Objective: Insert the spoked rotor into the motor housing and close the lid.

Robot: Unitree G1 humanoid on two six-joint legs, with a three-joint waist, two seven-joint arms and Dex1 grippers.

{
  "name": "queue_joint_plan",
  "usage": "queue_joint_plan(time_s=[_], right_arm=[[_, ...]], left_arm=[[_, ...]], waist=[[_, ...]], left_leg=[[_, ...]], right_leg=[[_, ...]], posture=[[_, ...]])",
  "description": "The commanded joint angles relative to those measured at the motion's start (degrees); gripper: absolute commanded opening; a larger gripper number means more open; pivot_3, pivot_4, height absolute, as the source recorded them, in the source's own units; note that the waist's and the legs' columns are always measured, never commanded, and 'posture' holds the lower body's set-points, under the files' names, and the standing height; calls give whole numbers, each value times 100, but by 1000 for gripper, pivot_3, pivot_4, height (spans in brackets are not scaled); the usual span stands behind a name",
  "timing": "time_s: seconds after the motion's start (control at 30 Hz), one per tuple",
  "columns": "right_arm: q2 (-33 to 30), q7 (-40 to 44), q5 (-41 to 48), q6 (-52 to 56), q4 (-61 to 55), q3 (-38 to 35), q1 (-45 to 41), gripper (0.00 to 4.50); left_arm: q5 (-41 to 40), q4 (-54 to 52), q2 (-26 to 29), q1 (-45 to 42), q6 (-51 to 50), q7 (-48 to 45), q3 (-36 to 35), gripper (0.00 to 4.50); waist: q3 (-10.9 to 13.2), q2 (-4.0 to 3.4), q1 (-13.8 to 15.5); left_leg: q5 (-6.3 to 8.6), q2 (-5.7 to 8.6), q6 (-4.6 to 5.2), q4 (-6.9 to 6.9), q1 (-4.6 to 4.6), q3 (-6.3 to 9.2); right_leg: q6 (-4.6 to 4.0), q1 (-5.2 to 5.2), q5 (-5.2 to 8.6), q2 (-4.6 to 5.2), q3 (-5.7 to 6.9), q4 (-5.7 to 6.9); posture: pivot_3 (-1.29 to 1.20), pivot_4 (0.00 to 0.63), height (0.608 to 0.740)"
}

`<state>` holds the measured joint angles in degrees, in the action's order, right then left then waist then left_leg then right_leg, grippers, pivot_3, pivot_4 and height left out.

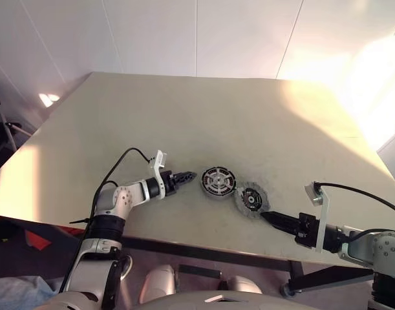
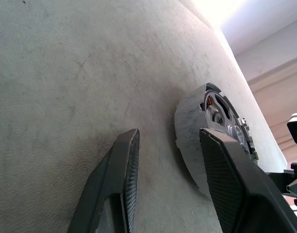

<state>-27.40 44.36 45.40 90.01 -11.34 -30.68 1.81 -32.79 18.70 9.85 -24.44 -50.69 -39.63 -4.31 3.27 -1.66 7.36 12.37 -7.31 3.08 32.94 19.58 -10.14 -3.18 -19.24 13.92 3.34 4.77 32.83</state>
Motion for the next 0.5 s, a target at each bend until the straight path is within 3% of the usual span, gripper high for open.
queue_joint_plan(time_s=[0.03, 0.23, 0.5], right_arm=[[-9, -74, 172, -107, -138, 167, -1, 2150], [24, -311, 113, -396, 279, -13, -453, 2150], [-723, -316, -296, -1638, 1650, -2, -1593, 2150]], left_arm=[[129, 92, 89, 68, -68, 168, 2, 2102], [140, 135, 86, 37, -35, 172, 2, 2102], [161, 184, 36, 18, -11, 179, 67, 2102]], waist=[[0, 1, -1], [8, 16, -37], [4, 7, -8]], left_leg=[[0, 0, 0, -2, 0, 0], [-9, 0, -13, -6, -8, -1], [-15, 1, -24, -6, -10, -4]], right_leg=[[0, -1, 0, 0, 0, 0], [0, -1, 0, 0, 0, -1], [1, -3, 0, 1, 0, -8]], posture=[[0, 0, 740], [0, 0, 740], [0, 0, 740]])
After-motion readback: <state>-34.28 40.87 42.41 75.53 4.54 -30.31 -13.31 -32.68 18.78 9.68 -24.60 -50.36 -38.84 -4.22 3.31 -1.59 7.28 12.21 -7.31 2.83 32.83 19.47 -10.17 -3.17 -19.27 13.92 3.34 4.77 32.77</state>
